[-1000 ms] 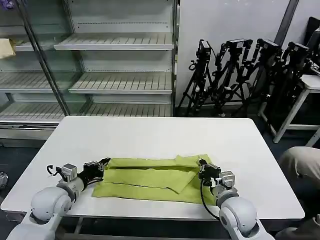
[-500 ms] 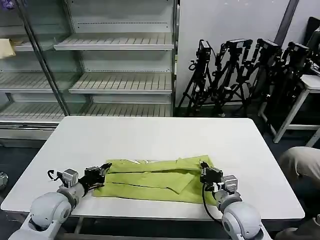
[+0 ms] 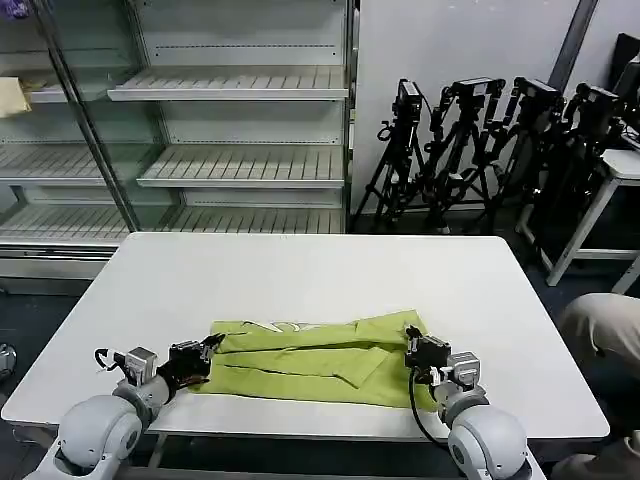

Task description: Fold and organize the clothes.

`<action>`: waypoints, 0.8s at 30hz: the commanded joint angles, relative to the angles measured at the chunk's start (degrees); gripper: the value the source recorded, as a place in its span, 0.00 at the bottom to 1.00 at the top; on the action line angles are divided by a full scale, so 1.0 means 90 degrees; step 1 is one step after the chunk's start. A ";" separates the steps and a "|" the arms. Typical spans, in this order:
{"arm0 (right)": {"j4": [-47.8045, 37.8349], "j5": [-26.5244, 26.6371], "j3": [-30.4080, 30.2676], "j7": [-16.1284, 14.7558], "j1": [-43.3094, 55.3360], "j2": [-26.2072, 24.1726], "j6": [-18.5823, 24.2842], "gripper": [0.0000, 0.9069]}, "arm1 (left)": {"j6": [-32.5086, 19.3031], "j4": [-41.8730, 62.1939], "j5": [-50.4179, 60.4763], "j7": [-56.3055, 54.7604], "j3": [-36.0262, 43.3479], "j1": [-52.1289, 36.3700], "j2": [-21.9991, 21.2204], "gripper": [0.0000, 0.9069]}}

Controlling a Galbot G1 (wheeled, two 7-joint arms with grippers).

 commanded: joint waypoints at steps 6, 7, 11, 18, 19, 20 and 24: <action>-0.0013 0.0005 -0.0004 -0.0027 -0.0096 0.0011 0.0002 0.00 | -0.0001 0.0091 0.0109 -0.0112 -0.0037 0.0005 -0.0009 0.02; -0.0019 0.0004 -0.0017 -0.0038 -0.0101 0.0022 0.0002 0.00 | -0.0001 0.0125 0.0106 -0.0129 -0.0044 -0.0022 -0.0010 0.02; 0.0031 -0.0185 -0.0010 -0.0154 -0.0199 0.0011 -0.0020 0.93 | -0.0001 0.0107 0.0203 -0.0257 -0.0044 -0.0012 0.0000 0.88; 0.0295 -0.0245 0.0269 -0.0278 -0.0395 0.0004 0.0007 1.00 | -0.0001 -0.0284 -0.0089 -0.0549 -0.0296 -0.0008 -0.0097 1.00; 0.0343 -0.0247 0.0324 -0.0286 -0.0444 0.0002 0.0013 1.00 | 0.0001 -0.0351 -0.0134 -0.0575 -0.0344 0.0009 -0.0095 1.00; 0.0392 -0.0262 0.0408 -0.0309 -0.0493 0.0007 0.0026 1.00 | 0.0002 -0.0424 -0.0243 -0.0624 -0.0373 0.0023 -0.0092 1.00; 0.0586 -0.0357 0.0616 -0.0435 -0.0686 0.0035 0.0087 1.00 | 0.0010 -0.0693 -0.0714 -0.1263 -0.0308 0.0275 -0.0196 1.00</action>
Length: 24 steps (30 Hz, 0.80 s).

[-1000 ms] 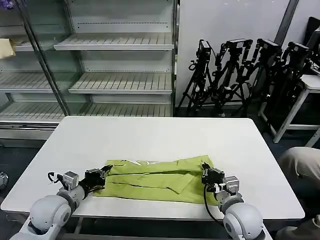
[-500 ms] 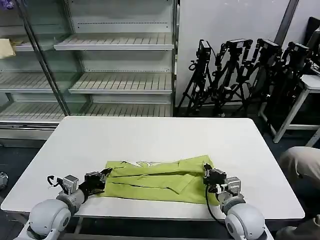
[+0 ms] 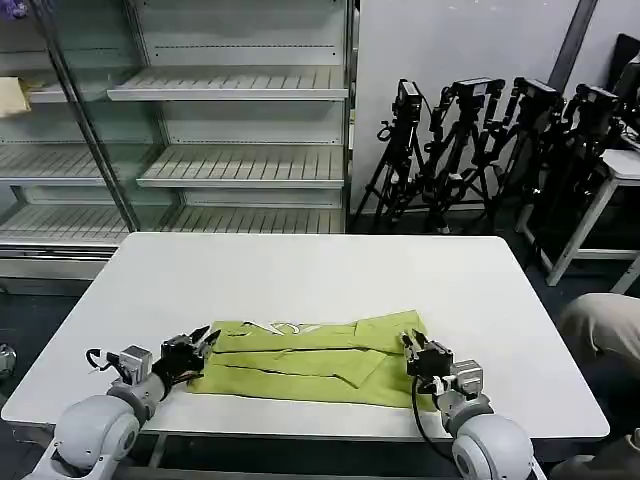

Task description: Fold and organize the clothes.

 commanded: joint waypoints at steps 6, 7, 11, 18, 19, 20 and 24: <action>0.0512 -0.0330 0.0533 -0.0338 -0.0524 0.0064 0.0126 1.00 | 0.0008 -0.0633 -0.1254 -0.1597 0.0020 0.0381 -0.0573 1.00; 0.0542 -0.0356 0.0562 -0.0362 -0.0566 0.0066 0.0135 1.00 | 0.0008 -0.0624 -0.1380 -0.1699 -0.0016 0.0384 -0.0681 1.00; 0.0692 -0.0367 0.0664 -0.0408 -0.0723 0.0044 0.0155 1.00 | 0.0007 -0.0474 -0.1462 -0.2003 -0.0025 0.0516 -0.0842 1.00; 0.0669 -0.0373 0.0686 -0.0435 -0.0721 0.0043 0.0161 1.00 | 0.0006 -0.0366 -0.1460 -0.2009 0.0058 0.0520 -0.1043 1.00; 0.0662 -0.0388 0.0668 -0.0435 -0.0726 0.0056 0.0172 1.00 | 0.0005 -0.0282 -0.1455 -0.2015 0.0080 0.0491 -0.1067 1.00; 0.0666 -0.0396 0.0665 -0.0442 -0.0734 0.0063 0.0173 1.00 | 0.0006 -0.0212 -0.1428 -0.2016 0.0087 0.0474 -0.1107 1.00; 0.0658 -0.0427 0.0699 -0.0459 -0.0794 0.0067 0.0199 1.00 | 0.0002 -0.0078 -0.1426 -0.2047 0.0119 0.0493 -0.1236 0.02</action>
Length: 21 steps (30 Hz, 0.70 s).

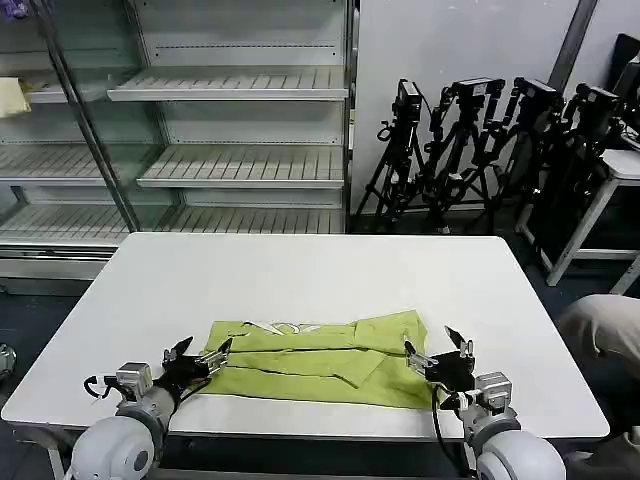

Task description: Fold and organize the clothes.

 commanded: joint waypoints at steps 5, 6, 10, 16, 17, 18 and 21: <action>0.0057 -0.0092 0.0126 -0.0060 -0.0211 0.0003 0.0058 1.00 | -0.0005 0.0305 -0.0241 -0.0382 0.0084 0.0080 -0.0455 0.02; 0.0057 -0.0098 0.0126 -0.0062 -0.0211 0.0006 0.0060 1.00 | -0.0005 0.0288 -0.0243 -0.0383 0.0095 0.0086 -0.0467 0.02; 0.0060 -0.0115 0.0118 -0.0063 -0.0221 0.0017 0.0062 1.00 | -0.0004 0.0219 -0.0232 -0.0389 0.0120 0.0125 -0.0493 0.02; 0.0050 -0.0136 0.0075 -0.0067 -0.0216 0.0046 0.0065 1.00 | -0.0006 0.0103 -0.0240 -0.0375 0.0134 0.0146 -0.0532 0.02; 0.0050 -0.0145 0.0065 -0.0067 -0.0222 0.0052 0.0066 1.00 | -0.0007 0.0102 -0.0237 -0.0367 0.0130 0.0125 -0.0533 0.02; 0.0043 -0.0149 0.0059 -0.0067 -0.0221 0.0054 0.0068 1.00 | -0.0007 0.0114 -0.0214 -0.0372 0.0133 0.0102 -0.0530 0.02; 0.0071 -0.0151 0.0023 -0.0055 -0.0230 0.0068 0.0051 1.00 | -0.0008 0.0133 -0.0081 -0.0330 0.0106 0.0061 -0.0498 0.02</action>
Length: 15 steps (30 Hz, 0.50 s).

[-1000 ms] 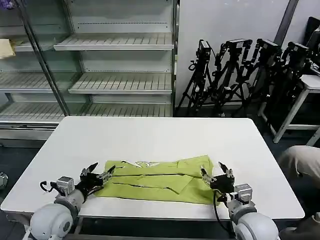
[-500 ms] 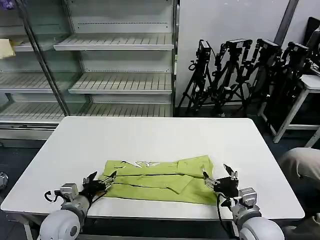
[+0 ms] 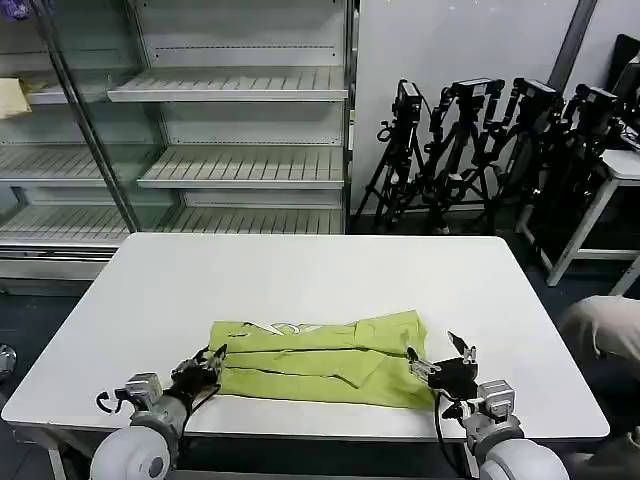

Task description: Fold and organize the clothes.

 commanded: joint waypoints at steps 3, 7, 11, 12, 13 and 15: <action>0.0080 0.0002 -0.0054 0.0011 -0.0032 0.0017 -0.0039 1.00 | 0.0016 -0.0026 0.0514 0.0184 -0.0150 -0.0112 0.0111 0.02; 0.0123 0.0014 -0.0065 0.0021 -0.0007 0.0006 -0.0058 1.00 | 0.0022 -0.0021 0.0784 0.0373 -0.0582 -0.0195 0.0683 0.01; 0.0080 0.0011 -0.0042 0.0010 0.0003 0.0021 -0.0027 1.00 | 0.0020 0.0119 0.0870 0.0698 -0.1463 -0.0103 0.1426 0.01; 0.0063 0.0009 -0.0041 0.0004 0.0006 0.0034 -0.0007 1.00 | 0.0019 0.0228 0.0881 0.0779 -0.1639 -0.0039 0.1560 0.01; 0.0045 0.0009 -0.0048 0.0004 0.0010 0.0049 0.0010 1.00 | 0.0018 0.0304 0.0903 0.0878 -0.1953 0.0021 0.1832 0.01; 0.0027 0.0004 -0.0068 0.0000 0.0029 0.0066 0.0026 1.00 | 0.0016 0.0481 0.0902 0.0985 -0.2275 0.0110 0.2131 0.01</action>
